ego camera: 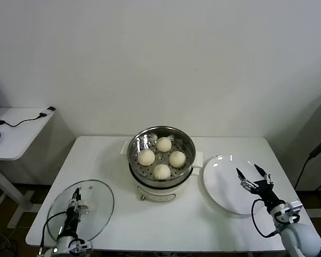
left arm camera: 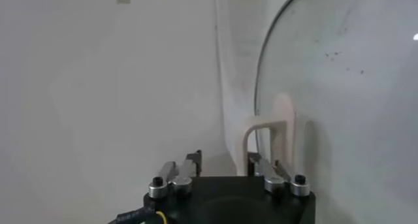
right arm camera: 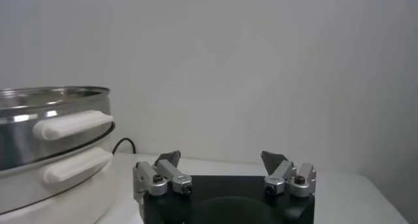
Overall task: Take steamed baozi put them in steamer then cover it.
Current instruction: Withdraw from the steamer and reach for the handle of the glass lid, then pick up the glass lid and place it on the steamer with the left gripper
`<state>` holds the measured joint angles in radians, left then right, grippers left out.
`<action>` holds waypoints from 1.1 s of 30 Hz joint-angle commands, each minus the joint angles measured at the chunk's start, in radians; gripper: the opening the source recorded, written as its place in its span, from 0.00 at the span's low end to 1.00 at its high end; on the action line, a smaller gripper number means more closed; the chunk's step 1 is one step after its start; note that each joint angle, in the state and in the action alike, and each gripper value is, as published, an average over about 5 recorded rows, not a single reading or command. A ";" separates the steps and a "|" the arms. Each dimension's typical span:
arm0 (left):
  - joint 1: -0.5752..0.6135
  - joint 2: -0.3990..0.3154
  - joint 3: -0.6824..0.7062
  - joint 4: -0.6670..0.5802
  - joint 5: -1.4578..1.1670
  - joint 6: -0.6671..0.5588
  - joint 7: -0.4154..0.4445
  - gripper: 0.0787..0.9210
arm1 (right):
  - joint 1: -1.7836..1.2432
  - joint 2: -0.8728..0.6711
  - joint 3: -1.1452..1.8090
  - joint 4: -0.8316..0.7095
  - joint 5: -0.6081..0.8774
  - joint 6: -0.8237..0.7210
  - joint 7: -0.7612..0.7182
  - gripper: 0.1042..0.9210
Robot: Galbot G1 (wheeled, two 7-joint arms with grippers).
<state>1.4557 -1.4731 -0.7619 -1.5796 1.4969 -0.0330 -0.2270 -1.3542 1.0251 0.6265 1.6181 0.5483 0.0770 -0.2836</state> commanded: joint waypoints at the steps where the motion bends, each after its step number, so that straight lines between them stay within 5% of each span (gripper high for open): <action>1: -0.012 0.006 0.001 0.011 -0.047 -0.006 -0.017 0.40 | -0.003 0.010 0.005 -0.007 -0.015 0.007 -0.009 0.88; 11: 0.047 0.043 0.010 -0.147 -0.138 0.010 -0.030 0.09 | -0.002 0.015 0.015 -0.017 -0.017 0.013 -0.030 0.88; 18: 0.142 0.119 0.026 -0.424 -0.207 0.117 0.056 0.08 | 0.025 0.001 0.016 -0.046 -0.019 0.018 -0.030 0.88; 24: 0.176 0.266 0.090 -0.611 -0.258 0.338 0.132 0.08 | 0.070 -0.012 0.002 -0.083 -0.031 0.024 -0.024 0.88; 33: -0.004 0.451 0.334 -0.644 -0.229 0.619 0.261 0.08 | 0.136 -0.023 -0.034 -0.134 -0.062 0.023 -0.010 0.88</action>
<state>1.5687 -1.2174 -0.6357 -2.0618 1.2784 0.2764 -0.1126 -1.2737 1.0066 0.6126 1.5274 0.5041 0.1003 -0.3018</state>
